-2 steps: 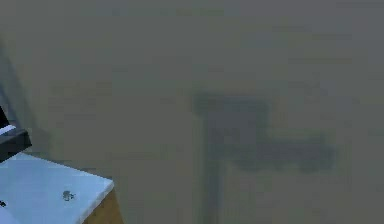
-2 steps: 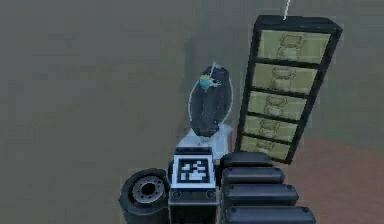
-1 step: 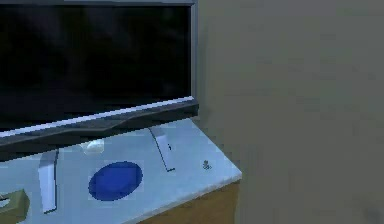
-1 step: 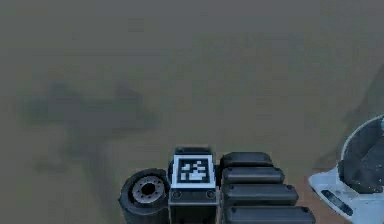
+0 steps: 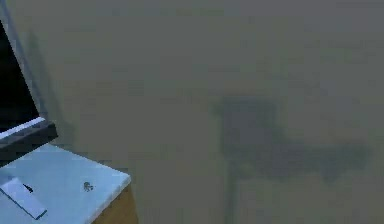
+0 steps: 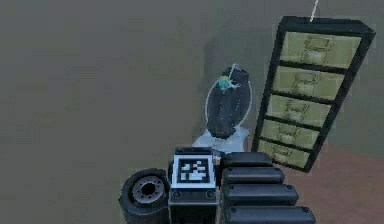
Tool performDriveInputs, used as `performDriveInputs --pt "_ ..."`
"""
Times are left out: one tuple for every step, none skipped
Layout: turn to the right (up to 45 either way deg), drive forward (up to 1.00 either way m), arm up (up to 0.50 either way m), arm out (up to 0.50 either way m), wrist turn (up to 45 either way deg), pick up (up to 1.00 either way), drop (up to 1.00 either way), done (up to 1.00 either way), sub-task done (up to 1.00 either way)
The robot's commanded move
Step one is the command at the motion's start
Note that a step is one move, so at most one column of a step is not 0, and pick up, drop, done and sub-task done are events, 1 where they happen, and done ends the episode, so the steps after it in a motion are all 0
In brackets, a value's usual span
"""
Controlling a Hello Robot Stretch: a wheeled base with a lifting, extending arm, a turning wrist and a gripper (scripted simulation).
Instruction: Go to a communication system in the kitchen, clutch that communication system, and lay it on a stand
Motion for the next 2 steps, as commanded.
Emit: performDriveInputs --pt "-39.0 0.0 0.0 0.0 0.0 0.0 0.0 0.0 0.0" --pt "45.0 0.0 0.0 0.0 0.0 0.0 0.0 0.0 0.0"
